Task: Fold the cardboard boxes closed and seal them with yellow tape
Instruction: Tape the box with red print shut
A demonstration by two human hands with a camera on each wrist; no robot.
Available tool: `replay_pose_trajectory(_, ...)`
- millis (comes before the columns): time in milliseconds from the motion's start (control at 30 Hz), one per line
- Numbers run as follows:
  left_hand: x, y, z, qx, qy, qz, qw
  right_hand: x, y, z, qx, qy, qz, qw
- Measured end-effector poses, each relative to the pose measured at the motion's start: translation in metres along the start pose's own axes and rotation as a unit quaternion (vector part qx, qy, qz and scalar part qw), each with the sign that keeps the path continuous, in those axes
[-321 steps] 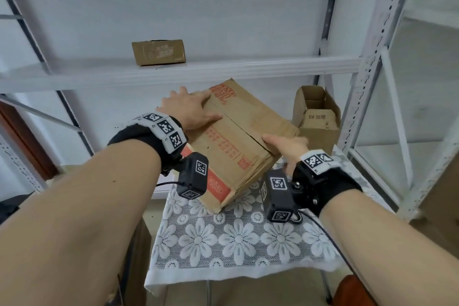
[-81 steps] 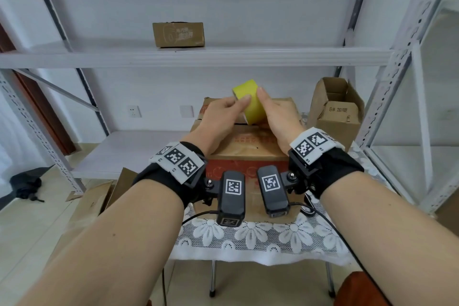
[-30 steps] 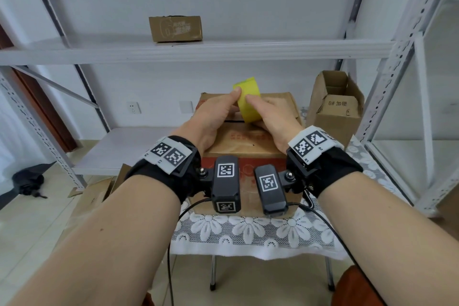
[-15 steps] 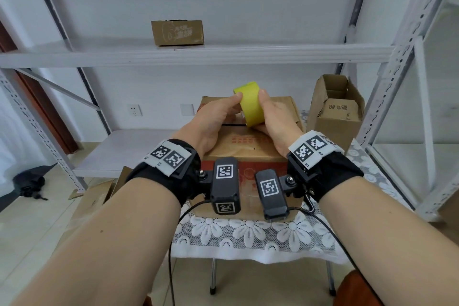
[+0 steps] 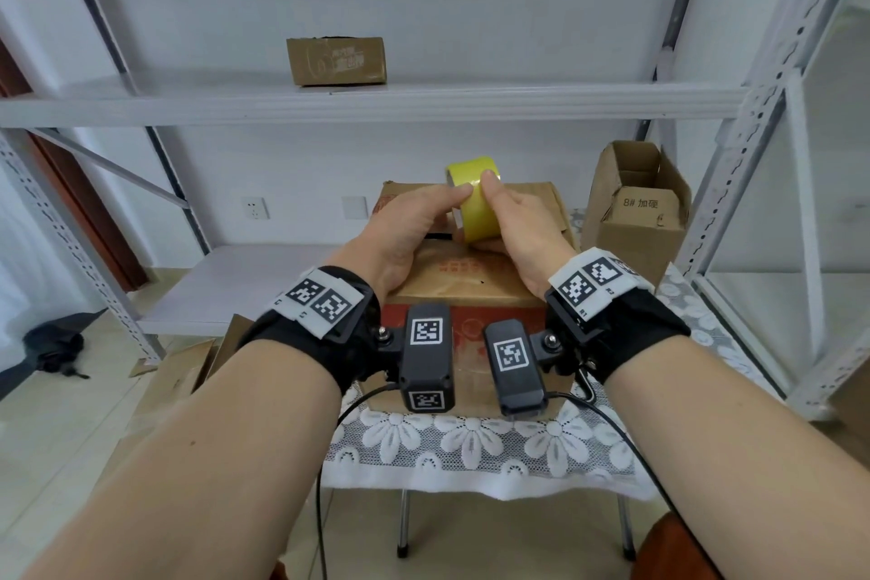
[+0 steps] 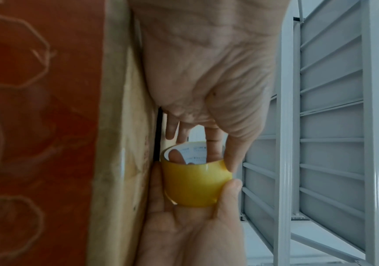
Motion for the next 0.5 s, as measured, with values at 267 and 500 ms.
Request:
replay_pose_trajectory(267,0.0076,0.0054,0.0027,0.011,-0.057,-0.042,0.997,-0.0035,-0.0025,-0.0046,0.018,0.0,0.048,0.999)
replay_pose_trajectory(500,0.003,0.0029,0.002,-0.014,-0.052,-0.032,0.998,0.0033,-0.001,-0.0056,-0.003,0.04,-0.009,0.999)
Point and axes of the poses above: each hand's wrist, its own y-axis towards the middle knuckle, its own x-axis out of the back of the hand, z = x × y, the point moved 5 cm from there along y, towards the middle knuckle
